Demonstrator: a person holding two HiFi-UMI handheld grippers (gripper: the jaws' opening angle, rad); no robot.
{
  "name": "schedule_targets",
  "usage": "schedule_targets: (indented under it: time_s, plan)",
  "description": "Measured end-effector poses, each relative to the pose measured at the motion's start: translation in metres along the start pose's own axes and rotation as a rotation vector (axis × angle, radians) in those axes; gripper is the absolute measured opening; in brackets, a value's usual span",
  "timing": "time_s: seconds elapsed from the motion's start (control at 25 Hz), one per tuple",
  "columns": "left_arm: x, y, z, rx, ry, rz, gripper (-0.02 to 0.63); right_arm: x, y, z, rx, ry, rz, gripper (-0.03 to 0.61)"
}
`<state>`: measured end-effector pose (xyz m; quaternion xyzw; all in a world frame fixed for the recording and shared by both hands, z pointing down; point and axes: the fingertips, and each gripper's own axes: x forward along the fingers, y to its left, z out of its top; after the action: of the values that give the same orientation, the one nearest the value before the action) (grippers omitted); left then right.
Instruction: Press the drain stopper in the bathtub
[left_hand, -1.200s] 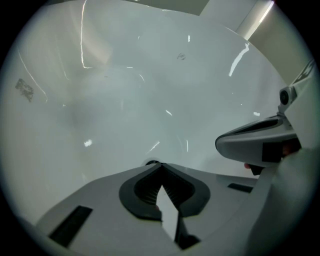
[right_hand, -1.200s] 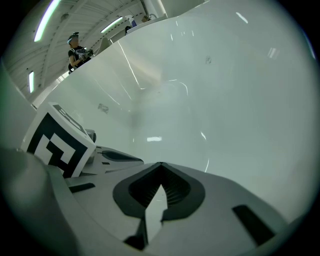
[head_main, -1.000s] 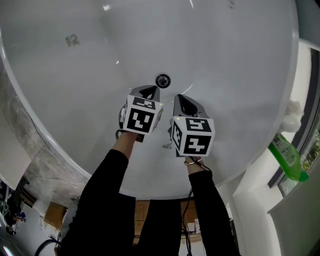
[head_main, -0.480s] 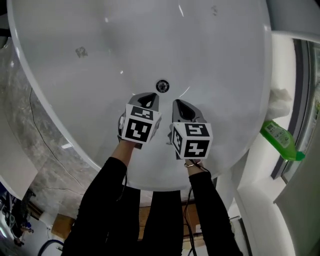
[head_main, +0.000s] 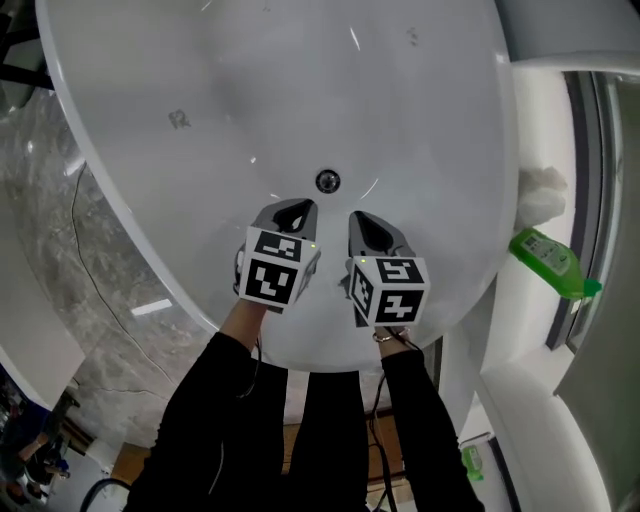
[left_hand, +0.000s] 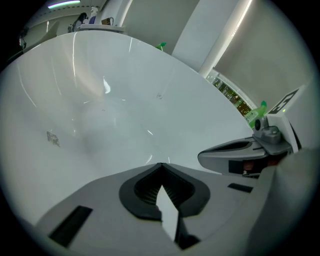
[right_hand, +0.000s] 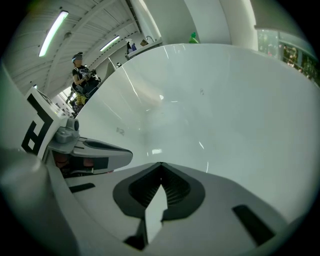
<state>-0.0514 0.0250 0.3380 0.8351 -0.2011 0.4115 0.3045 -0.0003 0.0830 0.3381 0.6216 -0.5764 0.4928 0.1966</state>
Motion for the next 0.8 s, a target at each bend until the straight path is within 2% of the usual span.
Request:
schedule_targets:
  time_s: [0.28,0.8]
  plan:
    - [-0.03,-0.015,0.011,0.041,-0.027,-0.014,0.005,-0.026,0.005,0.002,-0.006,-0.033,-0.009,0.002]
    - [-0.053,-0.024,0.016,-0.002,-0.06,-0.018,0.005,-0.043,0.011,-0.002,-0.008,-0.053,-0.001,0.002]
